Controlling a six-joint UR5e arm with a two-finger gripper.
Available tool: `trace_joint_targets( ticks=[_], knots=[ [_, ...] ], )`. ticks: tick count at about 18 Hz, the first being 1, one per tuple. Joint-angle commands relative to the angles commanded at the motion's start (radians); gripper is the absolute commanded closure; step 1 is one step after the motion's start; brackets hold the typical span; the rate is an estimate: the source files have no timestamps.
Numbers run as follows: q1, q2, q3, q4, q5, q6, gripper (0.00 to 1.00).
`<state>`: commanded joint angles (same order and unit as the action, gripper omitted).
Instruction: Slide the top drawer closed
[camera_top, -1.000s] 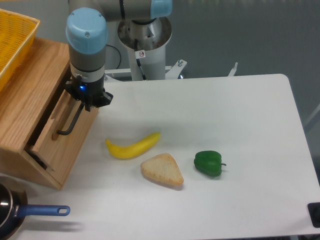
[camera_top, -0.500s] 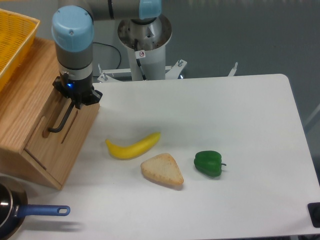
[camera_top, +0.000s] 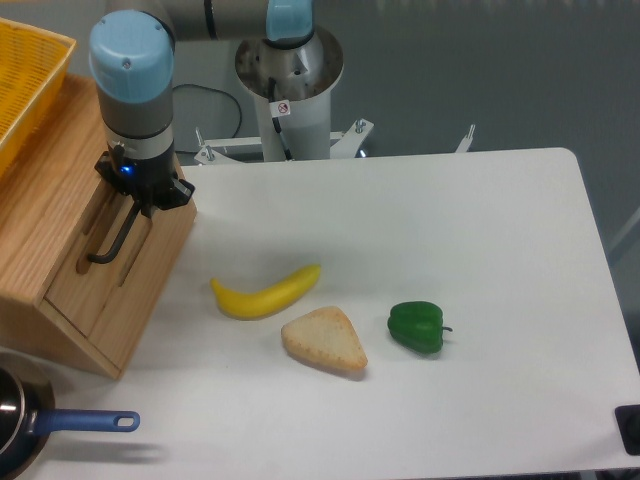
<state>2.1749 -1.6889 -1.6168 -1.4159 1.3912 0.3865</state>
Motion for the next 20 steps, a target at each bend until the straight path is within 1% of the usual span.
trace_joint_targets(
  ticks=[1, 2, 3, 4, 7, 8, 10, 12, 14, 18, 19, 20],
  knots=[
    [0.029, -0.003, 0.002, 0.003, 0.014, 0.021, 0.39],
    [0.061, -0.012, 0.003, 0.003, 0.035, 0.063, 0.23],
    [0.097, -0.021, 0.006, 0.005, 0.057, 0.116, 0.03],
    [0.13, -0.029, 0.009, 0.009, 0.083, 0.161, 0.0],
    [0.253, -0.046, 0.009, 0.064, 0.162, 0.239, 0.0],
    [0.297, -0.048, 0.009, 0.083, 0.172, 0.28, 0.0],
    [0.399, -0.063, 0.017, 0.118, 0.172, 0.406, 0.0],
    [0.485, -0.09, 0.032, 0.15, 0.172, 0.542, 0.0],
    [0.555, -0.121, 0.061, 0.16, 0.175, 0.652, 0.0],
    [0.651, -0.164, 0.092, 0.164, 0.189, 0.886, 0.0],
    [0.667, -0.173, 0.098, 0.163, 0.193, 0.952, 0.0],
    [0.672, -0.182, 0.097, 0.164, 0.221, 1.009, 0.0]
  ],
)
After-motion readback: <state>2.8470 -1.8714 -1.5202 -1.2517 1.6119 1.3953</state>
